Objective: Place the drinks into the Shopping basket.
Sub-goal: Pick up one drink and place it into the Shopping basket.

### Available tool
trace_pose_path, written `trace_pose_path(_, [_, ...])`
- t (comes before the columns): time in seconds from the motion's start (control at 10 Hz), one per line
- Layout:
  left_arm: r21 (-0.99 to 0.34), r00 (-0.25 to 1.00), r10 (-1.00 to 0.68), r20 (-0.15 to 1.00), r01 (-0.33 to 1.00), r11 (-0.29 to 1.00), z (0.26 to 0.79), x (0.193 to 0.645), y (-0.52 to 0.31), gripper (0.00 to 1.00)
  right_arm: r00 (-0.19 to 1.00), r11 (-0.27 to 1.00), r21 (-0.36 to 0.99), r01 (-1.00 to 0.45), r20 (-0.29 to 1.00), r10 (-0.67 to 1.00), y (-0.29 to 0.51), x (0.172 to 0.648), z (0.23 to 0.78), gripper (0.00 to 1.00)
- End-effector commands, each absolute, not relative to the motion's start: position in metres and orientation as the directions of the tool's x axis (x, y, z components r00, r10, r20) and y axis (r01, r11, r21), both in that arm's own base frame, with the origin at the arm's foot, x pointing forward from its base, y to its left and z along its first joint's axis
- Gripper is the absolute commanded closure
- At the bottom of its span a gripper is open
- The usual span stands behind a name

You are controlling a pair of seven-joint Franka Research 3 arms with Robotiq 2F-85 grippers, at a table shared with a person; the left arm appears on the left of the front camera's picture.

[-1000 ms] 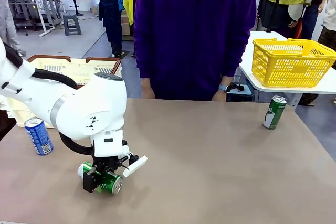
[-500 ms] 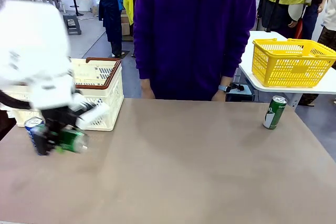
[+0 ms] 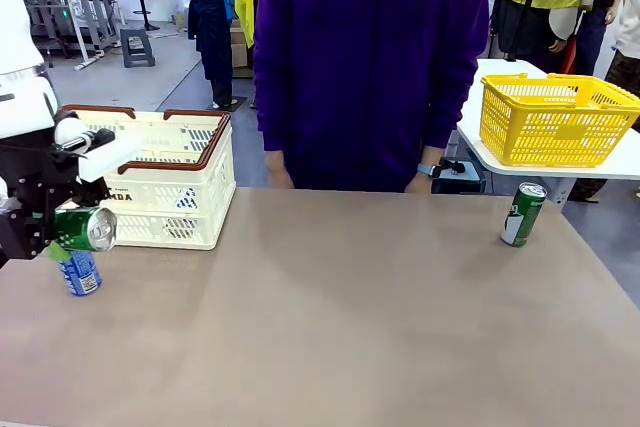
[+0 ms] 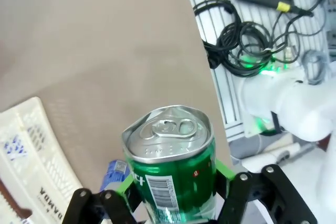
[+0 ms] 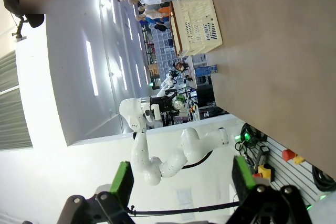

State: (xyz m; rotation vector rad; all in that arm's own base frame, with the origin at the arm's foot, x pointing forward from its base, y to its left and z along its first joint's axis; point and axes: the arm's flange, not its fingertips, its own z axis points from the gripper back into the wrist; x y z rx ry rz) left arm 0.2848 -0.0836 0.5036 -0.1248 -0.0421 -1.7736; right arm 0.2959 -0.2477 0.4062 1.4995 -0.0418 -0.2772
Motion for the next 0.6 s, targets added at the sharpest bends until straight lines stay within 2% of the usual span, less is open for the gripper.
trace_pose_path(0.0, [-0.05,-0.217,-0.973,0.083,0.974,-0.222,0.503,0.282,-0.085,1.0,0.968,0.055,0.986,0.154,-0.14,-0.209,-0.247,0.296,0.409,0.0])
trace_pose_path(0.1, [-0.04,-0.2,-0.974,0.108,0.978,-0.206,0.504,0.285,-0.084,1.0,0.968,0.055,0.986,0.154,-0.14,-0.209,-0.247,0.296,0.409,0.0])
trace_pose_path(0.2, [-0.078,-0.087,-0.992,0.092,0.992,-0.095,0.516,0.275,-0.093,1.0,0.968,0.055,0.986,0.154,-0.14,-0.209,-0.247,0.296,0.409,0.0])
trace_pose_path(0.3, [-0.061,0.038,-0.994,0.105,0.998,0.031,0.549,0.304,-0.081,1.0,0.968,0.055,0.986,0.154,-0.14,-0.209,-0.247,0.296,0.409,0.0])
trace_pose_path(0.5, [-0.138,0.255,-0.954,0.156,0.962,0.235,0.616,0.396,-0.059,1.0,0.968,0.055,0.986,0.154,-0.14,-0.209,-0.247,0.296,0.409,0.0])
